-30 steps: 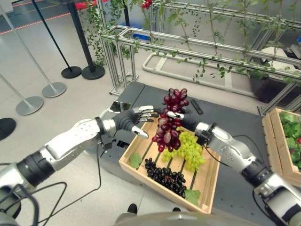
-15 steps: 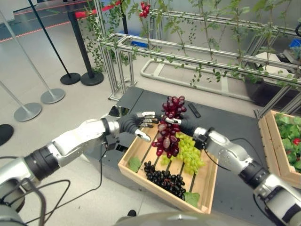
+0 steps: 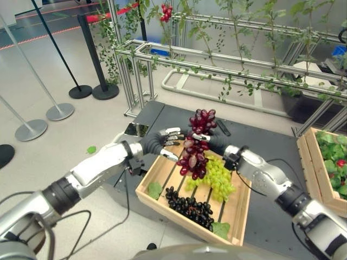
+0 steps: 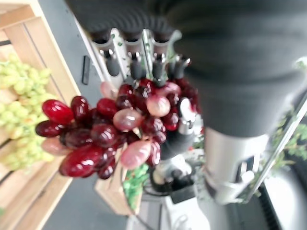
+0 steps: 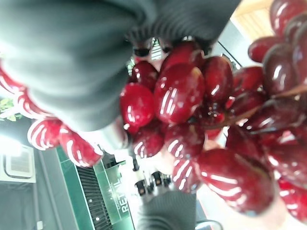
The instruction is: Pick up the fruits from the basket on one side to the basket on the other side
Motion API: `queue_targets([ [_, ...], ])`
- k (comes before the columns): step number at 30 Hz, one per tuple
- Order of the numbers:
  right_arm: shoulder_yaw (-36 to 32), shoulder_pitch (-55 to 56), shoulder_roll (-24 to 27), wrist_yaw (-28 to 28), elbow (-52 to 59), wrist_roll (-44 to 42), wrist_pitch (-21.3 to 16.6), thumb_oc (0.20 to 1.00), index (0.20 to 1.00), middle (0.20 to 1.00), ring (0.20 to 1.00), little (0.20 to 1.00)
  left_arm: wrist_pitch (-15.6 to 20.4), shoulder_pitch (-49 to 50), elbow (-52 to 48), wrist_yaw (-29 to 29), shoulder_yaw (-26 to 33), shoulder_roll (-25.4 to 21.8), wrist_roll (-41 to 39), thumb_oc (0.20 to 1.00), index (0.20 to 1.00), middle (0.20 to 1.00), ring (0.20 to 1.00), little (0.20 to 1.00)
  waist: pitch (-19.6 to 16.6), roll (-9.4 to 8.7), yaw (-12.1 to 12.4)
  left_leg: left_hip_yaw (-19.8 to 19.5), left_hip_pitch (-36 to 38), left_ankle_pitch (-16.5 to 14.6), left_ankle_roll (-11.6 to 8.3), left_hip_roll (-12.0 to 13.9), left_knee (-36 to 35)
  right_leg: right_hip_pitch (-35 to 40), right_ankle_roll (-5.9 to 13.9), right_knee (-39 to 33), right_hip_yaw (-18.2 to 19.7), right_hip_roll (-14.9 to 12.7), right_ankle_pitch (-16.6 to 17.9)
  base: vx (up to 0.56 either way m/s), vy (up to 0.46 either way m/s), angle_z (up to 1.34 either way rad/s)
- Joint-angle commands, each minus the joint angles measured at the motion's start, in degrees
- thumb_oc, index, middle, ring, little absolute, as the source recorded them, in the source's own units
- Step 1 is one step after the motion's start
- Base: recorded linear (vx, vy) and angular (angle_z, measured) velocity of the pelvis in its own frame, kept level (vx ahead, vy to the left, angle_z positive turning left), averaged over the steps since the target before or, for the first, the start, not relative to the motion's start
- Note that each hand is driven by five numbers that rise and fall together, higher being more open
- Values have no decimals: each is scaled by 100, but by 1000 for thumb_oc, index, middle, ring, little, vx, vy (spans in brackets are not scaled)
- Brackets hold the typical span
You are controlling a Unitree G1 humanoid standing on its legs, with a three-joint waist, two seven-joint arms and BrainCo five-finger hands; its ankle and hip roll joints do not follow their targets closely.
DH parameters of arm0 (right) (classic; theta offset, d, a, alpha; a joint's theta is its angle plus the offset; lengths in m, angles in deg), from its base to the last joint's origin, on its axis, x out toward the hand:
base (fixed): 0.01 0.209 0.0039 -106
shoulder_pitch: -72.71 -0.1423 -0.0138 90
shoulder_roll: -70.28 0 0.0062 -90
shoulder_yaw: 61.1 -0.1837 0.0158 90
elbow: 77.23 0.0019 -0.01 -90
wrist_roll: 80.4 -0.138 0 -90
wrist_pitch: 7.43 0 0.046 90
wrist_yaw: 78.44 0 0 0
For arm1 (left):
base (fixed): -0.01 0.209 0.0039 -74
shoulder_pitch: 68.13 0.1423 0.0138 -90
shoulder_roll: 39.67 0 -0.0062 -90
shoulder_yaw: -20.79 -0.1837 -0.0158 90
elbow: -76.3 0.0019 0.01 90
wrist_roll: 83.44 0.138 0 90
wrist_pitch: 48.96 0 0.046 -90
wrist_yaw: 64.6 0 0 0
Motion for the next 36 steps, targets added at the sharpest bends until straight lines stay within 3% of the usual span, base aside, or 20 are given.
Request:
queue_targets([
  [1,-414,-1165,-732,335,1177,-68,-527,200,200,200,200,200,395,-179,-386,-194,19,380,236,1000,1000,1000,1000,1000,32,-459,-18,94,184,-415,387,-368,4,628,544,-740,-104,-299,438,0,0,0],
  [9,-1166,-681,-212,349,1328,-34,-624,200,200,200,200,200,468,566,-398,-196,876,22,303,1000,1000,1000,1000,1000,11,-466,2,58,192,-399,379,-367,-34,661,547,-757,-167,-311,434,10,0,4],
  [18,-1664,-466,93,303,1264,33,-698,200,200,200,200,200,477,1048,-497,-263,1409,-317,208,1000,1000,1000,1000,1000,-4,-480,35,26,196,-400,375,-363,-40,694,543,-782,-206,-309,428,6,-1,3],
  [27,-1853,-383,178,277,1265,67,-699,200,200,200,200,200,467,1280,-516,-248,1636,-326,165,1000,1000,1000,1000,1000,-22,-483,45,14,200,-398,366,-359,-40,721,541,-797,-216,-304,426,0,0,0],
  [36,-1674,-406,-86,292,1297,85,-616,200,200,200,200,200,539,1161,-363,-19,1646,85,426,1000,1000,1000,1000,1000,-40,-504,49,6,204,-408,365,-359,-31,730,519,-793,-213,-291,398,0,0,1],
])
